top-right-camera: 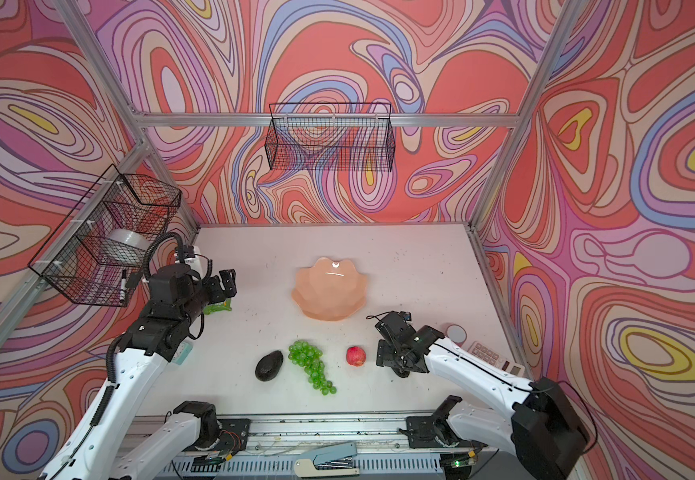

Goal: Place and organize the fake fruits in the fruit bowl
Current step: 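Reach the right gripper to the avocado nearest it and grasp it, then carry the avocado with the right gripper into the peach bowl and release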

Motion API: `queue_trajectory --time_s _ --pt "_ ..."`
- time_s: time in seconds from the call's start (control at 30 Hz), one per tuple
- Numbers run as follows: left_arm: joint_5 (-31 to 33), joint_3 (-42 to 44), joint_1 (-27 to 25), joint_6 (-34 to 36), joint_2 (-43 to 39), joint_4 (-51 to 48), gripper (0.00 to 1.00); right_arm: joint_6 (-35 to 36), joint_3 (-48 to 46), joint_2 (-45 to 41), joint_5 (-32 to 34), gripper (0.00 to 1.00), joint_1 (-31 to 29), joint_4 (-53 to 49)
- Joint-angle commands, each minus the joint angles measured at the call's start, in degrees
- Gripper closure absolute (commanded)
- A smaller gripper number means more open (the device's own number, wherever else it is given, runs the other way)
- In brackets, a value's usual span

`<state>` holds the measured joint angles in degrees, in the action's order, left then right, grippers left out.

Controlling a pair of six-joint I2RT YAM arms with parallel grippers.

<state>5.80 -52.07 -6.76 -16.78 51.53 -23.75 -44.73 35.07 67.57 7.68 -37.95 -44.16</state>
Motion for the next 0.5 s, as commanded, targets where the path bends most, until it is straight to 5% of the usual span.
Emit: queue_trajectory --time_s 0.0,0.17,0.47 --pt "0.0 -0.6 0.3 -0.1 0.1 -2.1 0.07 -1.7 -0.1 3.0 1.2 0.08 -0.4 4.3" --pt "-0.1 -0.5 0.3 -0.2 0.1 -2.1 0.06 -1.5 0.6 4.3 4.2 0.14 -0.4 5.4" --pt "-0.1 -0.5 0.3 -0.1 0.2 -2.5 0.07 1.1 4.5 4.4 7.1 0.48 -0.4 2.4"
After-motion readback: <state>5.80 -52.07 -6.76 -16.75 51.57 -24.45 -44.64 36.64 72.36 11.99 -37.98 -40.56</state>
